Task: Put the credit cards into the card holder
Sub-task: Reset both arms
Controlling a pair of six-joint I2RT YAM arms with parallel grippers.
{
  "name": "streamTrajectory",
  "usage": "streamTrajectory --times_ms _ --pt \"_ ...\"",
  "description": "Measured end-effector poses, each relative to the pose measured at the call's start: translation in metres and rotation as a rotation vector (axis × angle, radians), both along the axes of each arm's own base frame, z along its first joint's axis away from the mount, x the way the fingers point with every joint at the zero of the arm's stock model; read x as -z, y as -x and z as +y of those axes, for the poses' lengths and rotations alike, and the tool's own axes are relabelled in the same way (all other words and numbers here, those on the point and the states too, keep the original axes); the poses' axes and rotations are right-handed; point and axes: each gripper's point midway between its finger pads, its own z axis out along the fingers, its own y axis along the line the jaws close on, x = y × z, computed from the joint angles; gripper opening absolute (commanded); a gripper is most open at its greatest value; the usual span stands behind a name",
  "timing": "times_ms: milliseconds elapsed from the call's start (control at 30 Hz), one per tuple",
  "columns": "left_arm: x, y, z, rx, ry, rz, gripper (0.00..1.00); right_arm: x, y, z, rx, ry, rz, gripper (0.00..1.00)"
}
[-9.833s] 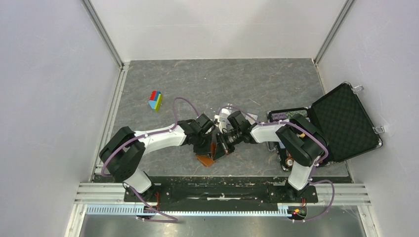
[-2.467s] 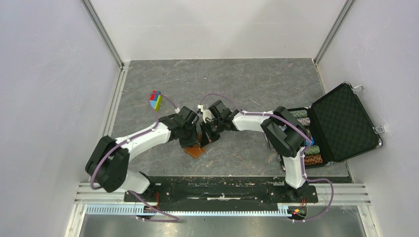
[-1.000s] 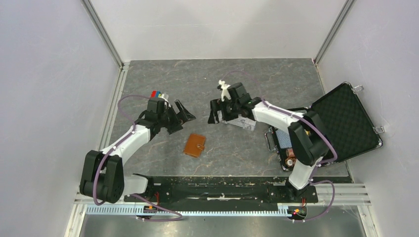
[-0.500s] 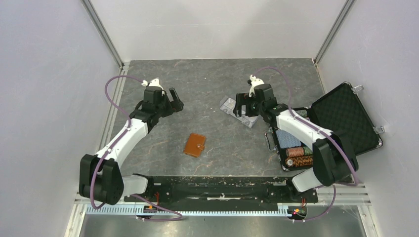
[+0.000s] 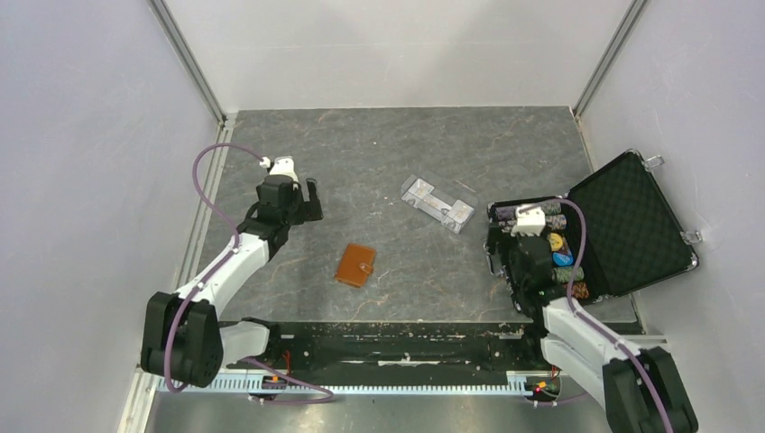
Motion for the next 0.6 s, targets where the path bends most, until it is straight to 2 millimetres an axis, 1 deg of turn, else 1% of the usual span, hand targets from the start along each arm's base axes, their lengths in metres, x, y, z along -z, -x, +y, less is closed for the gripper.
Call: streamTrajectory --times_ms 67,133,200,267,300,367,433,600 --pt "0.004 -0.001 0.007 -0.017 -0.029 -0.018 1.00 0.008 0.014 -0.023 0.070 0.061 -0.055 0.98" --pt "0.008 -0.004 0.014 -0.044 -0.051 -0.051 1.00 0.008 0.022 -0.042 0.140 0.104 -0.096 0.98" --pt "0.016 -0.004 0.022 -0.057 -0.081 -0.080 1.00 -0.020 0.015 -0.055 0.211 0.095 -0.209 0.98" --pt "0.030 -0.001 0.027 -0.062 -0.104 -0.089 1.00 -0.036 0.011 -0.061 0.242 0.075 -0.275 0.98" --pt "0.035 0.000 0.029 -0.063 -0.114 -0.090 1.00 -0.038 0.009 -0.063 0.251 0.072 -0.285 0.98" --pt "0.047 0.001 0.034 -0.067 -0.127 -0.096 1.00 -0.030 0.008 -0.065 0.259 0.079 -0.260 0.98" --pt "0.054 -0.002 0.041 -0.083 -0.126 -0.109 1.00 -0.022 0.006 -0.065 0.262 0.089 -0.235 0.98" --pt "0.058 -0.016 0.051 -0.099 -0.107 -0.154 1.00 -0.010 0.000 -0.066 0.264 0.102 -0.210 0.98"
